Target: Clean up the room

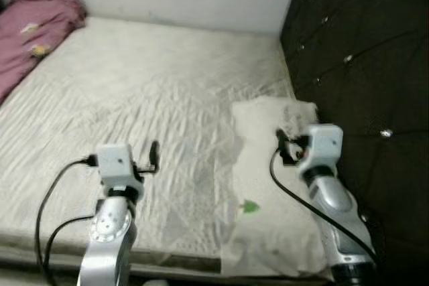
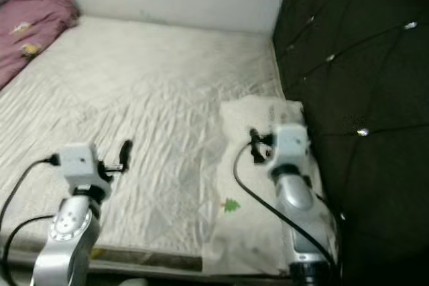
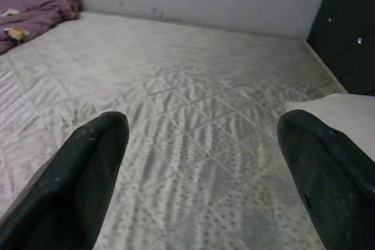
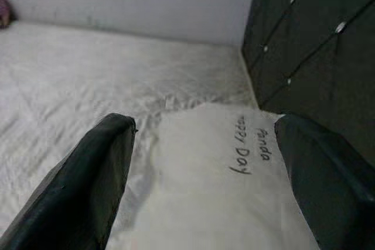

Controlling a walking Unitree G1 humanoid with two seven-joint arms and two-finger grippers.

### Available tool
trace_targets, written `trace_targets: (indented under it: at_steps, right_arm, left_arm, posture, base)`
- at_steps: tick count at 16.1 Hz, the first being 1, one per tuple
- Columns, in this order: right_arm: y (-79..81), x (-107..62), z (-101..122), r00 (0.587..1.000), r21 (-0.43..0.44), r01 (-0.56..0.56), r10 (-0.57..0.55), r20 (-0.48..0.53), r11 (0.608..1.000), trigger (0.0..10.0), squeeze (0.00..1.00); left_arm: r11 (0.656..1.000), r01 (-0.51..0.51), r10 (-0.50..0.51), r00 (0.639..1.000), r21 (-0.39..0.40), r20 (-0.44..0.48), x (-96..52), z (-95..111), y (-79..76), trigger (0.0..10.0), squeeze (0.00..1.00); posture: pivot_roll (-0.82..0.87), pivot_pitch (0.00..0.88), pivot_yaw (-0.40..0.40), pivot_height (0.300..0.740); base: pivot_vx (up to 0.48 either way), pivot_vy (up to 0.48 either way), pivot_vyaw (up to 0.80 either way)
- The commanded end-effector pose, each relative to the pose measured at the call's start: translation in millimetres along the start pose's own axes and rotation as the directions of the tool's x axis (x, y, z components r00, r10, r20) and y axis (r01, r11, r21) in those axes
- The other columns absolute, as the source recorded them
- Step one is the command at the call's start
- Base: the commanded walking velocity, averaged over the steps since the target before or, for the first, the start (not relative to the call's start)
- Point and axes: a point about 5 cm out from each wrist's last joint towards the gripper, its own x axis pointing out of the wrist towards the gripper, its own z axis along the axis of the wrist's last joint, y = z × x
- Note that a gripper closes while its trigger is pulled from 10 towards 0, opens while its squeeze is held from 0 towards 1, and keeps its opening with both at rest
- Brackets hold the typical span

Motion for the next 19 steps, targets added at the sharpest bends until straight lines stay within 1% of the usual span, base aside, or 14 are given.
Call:
trace_targets:
  at_steps: [1, 8, 11, 12, 19]
  right_arm:
    - [13.5, 4.2, 7.0, 0.999, 0.01, -0.039, 0.039, 0.025, 0.999, 10.0, 0.0]
    - [14.4, 5.7, 7.5, 0.999, 0.004, -0.045, 0.045, 0.028, 0.999, 10.0, 0.0]
    - [16.4, 5.7, 7.6, 0.998, 0.001, -0.052, 0.052, 0.029, 0.999, 10.0, 0.0]
    - [16.4, 6.1, 7.6, 0.998, 0.0, -0.054, 0.054, 0.03, 0.999, 10.0, 0.0]
    - [18.5, 7.0, 7.4, 0.998, -0.003, -0.06, 0.06, 0.03, 0.998, 10.0, 0.0]
  left_arm:
    - [0.999, -0.033, 0.033, 0.999, 0.01, 0.0, -0.5, 0.7, 10.7, 10.0, 0.0]
    - [1.0, -0.031, 0.031, 1.0, 0.006, 0.005, 0.7, 1.6, 10.8, 10.0, 0.0]
    - [1.0, -0.024, 0.023, 1.0, 0.005, 0.02, 0.7, 3.4, 10.2, 10.0, 0.0]
    - [1.0, -0.029, 0.029, 0.999, -0.003, 0.018, 0.6, 3.4, 10.3, 10.0, 0.0]
    - [0.999, -0.037, 0.037, 0.999, -0.007, 0.016, 1.8, 3.1, 12.0, 10.0, 0.0]
  posture:
    - [0.05, 0.01, -0.04, 0.74]
    - [0.05, 0.011, -0.041, 0.74]
    - [0.06, 0.012, -0.04, 0.74]
    - [0.06, 0.011, -0.041, 0.74]
    - [0.06, 0.006, -0.041, 0.74]
  base:
    - [0.0, 0.48, 0.0]
    - [0.0, 0.48, 0.0]
    - [0.0, 0.0, 0.0]
    - [0.0, 0.281, 0.0]
    - [0.0, 0.48, 0.0]
